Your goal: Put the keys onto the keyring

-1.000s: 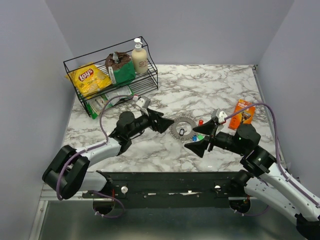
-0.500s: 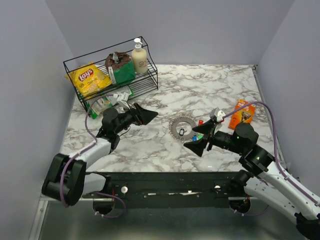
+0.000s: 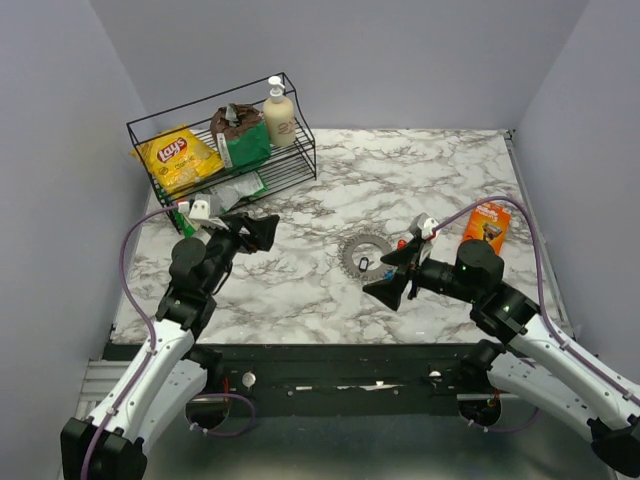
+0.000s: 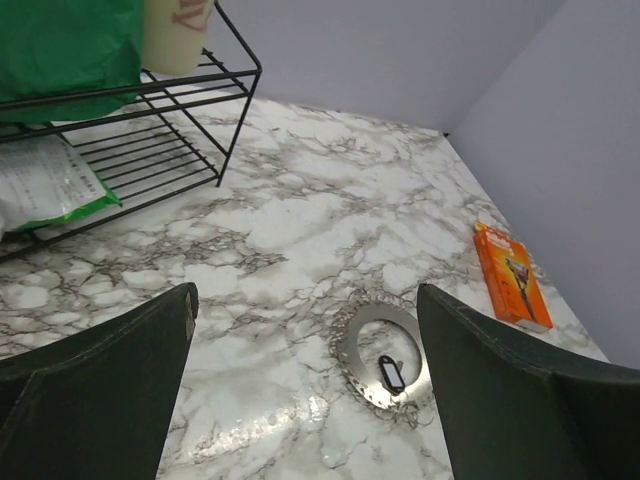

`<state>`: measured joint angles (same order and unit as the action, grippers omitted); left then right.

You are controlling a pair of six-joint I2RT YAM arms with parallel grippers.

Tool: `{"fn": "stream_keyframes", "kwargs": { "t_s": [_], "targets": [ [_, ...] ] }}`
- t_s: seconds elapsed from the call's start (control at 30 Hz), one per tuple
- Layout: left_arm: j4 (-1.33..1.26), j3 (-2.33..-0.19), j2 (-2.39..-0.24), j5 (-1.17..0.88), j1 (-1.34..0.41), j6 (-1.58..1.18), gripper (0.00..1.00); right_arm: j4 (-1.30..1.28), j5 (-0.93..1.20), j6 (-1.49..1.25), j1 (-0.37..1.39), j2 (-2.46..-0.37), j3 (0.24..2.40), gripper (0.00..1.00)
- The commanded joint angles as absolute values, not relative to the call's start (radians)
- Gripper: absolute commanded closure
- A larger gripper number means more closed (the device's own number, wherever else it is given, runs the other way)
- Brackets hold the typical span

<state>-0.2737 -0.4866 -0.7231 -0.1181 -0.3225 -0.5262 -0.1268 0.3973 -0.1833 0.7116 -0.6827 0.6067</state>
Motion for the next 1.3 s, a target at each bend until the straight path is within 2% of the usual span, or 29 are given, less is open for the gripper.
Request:
{"fn": "stream_keyframes", "kwargs": {
  "t_s": [0.0,1.27],
  "targets": [
    [-0.203,-0.446,-0.629,0.029,-0.322,-0.468,0.01,-0.103,0.382,-0.183,0.713,-0.695,0.647,0.0],
    [-0.149,-0.483,-0.756,0.089,-0.322,-0.506,0.01,-0.092,0.311,-0.213,0.713,-0.75,0.67,0.0]
  ]
}}
